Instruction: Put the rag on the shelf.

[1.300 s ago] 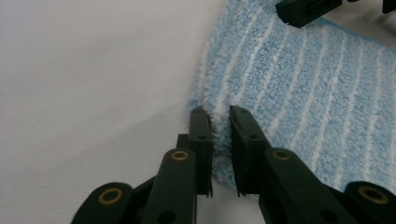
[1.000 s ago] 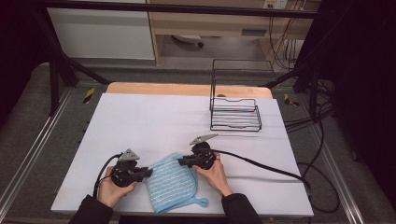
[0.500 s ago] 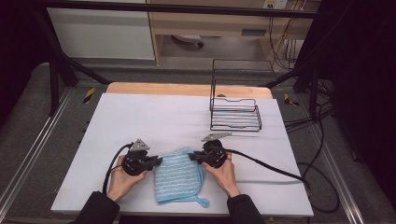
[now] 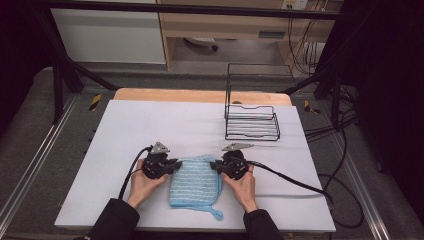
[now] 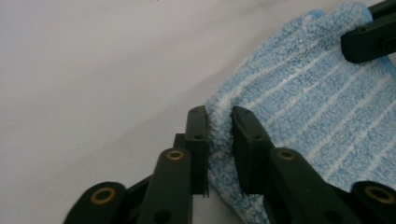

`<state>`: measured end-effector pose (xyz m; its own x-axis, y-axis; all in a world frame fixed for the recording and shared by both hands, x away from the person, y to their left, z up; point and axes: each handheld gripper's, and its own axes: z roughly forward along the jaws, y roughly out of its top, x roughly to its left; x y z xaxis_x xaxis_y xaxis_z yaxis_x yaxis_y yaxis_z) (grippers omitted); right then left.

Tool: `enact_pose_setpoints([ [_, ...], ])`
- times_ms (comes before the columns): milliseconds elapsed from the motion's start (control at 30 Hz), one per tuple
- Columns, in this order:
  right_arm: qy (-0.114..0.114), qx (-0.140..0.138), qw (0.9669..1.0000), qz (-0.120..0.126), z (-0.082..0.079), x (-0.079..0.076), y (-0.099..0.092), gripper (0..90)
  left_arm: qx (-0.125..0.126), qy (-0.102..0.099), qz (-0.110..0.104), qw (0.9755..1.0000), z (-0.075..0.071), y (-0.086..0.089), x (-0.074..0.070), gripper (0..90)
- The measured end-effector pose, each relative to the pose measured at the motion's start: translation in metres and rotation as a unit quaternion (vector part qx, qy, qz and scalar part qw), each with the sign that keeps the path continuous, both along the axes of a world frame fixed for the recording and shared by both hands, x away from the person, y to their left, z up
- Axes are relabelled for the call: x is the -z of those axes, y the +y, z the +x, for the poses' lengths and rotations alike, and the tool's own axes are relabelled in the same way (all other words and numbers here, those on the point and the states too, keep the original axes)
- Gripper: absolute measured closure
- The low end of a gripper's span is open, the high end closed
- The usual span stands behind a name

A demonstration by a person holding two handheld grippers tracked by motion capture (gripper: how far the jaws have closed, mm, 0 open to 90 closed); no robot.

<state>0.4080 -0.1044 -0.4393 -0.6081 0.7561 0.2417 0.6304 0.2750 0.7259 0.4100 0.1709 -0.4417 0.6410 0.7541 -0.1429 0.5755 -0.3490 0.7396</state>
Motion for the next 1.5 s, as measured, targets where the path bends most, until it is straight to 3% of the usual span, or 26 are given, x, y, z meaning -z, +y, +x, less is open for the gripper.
enact_pose_setpoints([
  [67, 0.0, 0.003, 1.0, -0.005, -0.001, 0.002, 0.0, 79.4, -0.011, -0.003, -0.009, 0.9999, -0.001, 0.003, -0.003, 60.4],
  [200, -0.006, 0.003, 1.0, -0.007, -0.001, 0.003, 0.0, 76.1, -0.036, 0.006, -0.023, 0.9991, -0.004, 0.01, -0.007, 53.9],
  [300, -0.014, 0.006, 0.9999, 0.001, -0.001, 0.003, -0.001, 67.5, -0.056, 0.022, -0.042, 0.9973, -0.003, 0.011, -0.004, 50.2],
  [333, -0.022, 0.007, 0.9997, 0.006, -0.001, 0.001, -0.003, 59.9, -0.06, 0.028, -0.044, 0.9968, -0.001, 0.01, -0.003, 49.0],
  [433, -0.029, 0.004, 0.9995, 0.012, -0.002, -0.001, -0.005, 53.5, -0.075, 0.041, -0.041, 0.9955, 0.002, 0.006, 0.003, 50.6],
  [467, -0.039, 0.002, 0.9992, 0.012, -0.003, -0.004, -0.007, 44.6, -0.079, 0.048, -0.043, 0.9948, 0.004, 0.005, 0.005, 53.0],
  [567, -0.042, 0.002, 0.999, 0.017, -0.001, -0.006, -0.008, 37.1, -0.081, 0.051, -0.05, 0.9941, 0.004, 0.004, 0.005, 59.2],
  [700, -0.038, -0.003, 0.9991, 0.021, 0.001, -0.008, -0.009, 31.2, -0.067, 0.057, -0.044, 0.9951, 0.003, 0.002, 0.007, 69.9],
  [833, -0.032, -0.005, 0.9994, 0.011, 0.006, -0.004, -0.008, 25.7, -0.06, 0.056, -0.036, 0.996, 0.002, 0.0, 0.007, 75.1],
  [1000, -0.022, -0.007, 0.9997, 0.009, 0.013, 0.005, -0.004, 30.9, -0.056, 0.055, -0.03, 0.9964, 0.002, -0.002, 0.008, 77.6],
  [1133, -0.006, -0.01, 0.9999, 0.007, 0.021, 0.016, -0.001, 40.5, -0.052, 0.052, -0.026, 0.997, 0.002, -0.002, 0.008, 78.8],
  [1233, 0.001, -0.012, 0.9998, 0.016, 0.024, 0.018, 0.0, 50.5, -0.047, 0.048, -0.023, 0.9975, 0.002, -0.003, 0.008, 78.9],
  [1500, 0.014, -0.024, 0.9993, 0.027, 0.021, 0.02, 0.002, 64.4, -0.04, 0.037, -0.017, 0.9984, 0.001, -0.003, 0.008, 79.0],
])
